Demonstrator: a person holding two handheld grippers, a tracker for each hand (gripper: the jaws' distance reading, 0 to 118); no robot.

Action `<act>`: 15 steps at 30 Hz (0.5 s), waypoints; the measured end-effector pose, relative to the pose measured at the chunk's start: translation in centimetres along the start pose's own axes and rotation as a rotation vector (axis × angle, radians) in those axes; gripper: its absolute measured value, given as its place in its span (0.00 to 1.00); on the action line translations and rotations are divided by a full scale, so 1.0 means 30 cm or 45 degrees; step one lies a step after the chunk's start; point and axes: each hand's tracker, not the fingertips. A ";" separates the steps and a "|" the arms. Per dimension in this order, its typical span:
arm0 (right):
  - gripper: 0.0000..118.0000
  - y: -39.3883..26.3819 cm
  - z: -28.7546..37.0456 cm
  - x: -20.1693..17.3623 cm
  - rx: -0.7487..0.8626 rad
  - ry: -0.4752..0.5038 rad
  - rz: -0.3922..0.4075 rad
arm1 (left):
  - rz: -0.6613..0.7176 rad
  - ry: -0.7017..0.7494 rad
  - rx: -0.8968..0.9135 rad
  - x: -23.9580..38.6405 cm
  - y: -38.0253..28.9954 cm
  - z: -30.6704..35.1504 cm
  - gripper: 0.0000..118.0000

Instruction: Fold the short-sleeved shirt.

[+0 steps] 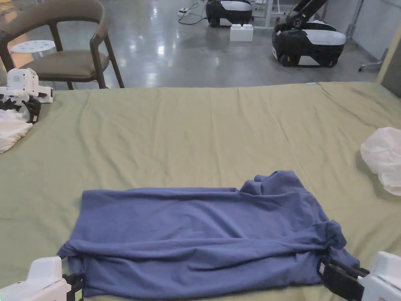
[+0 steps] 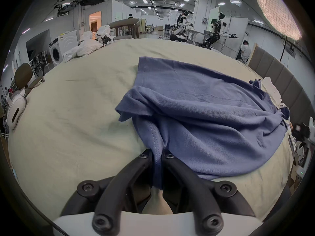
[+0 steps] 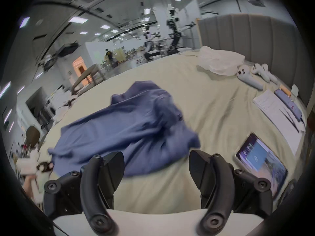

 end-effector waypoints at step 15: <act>0.06 0.006 0.110 0.051 0.024 -0.152 -0.002 | 0.128 -0.052 0.118 -0.065 -0.034 0.261 0.00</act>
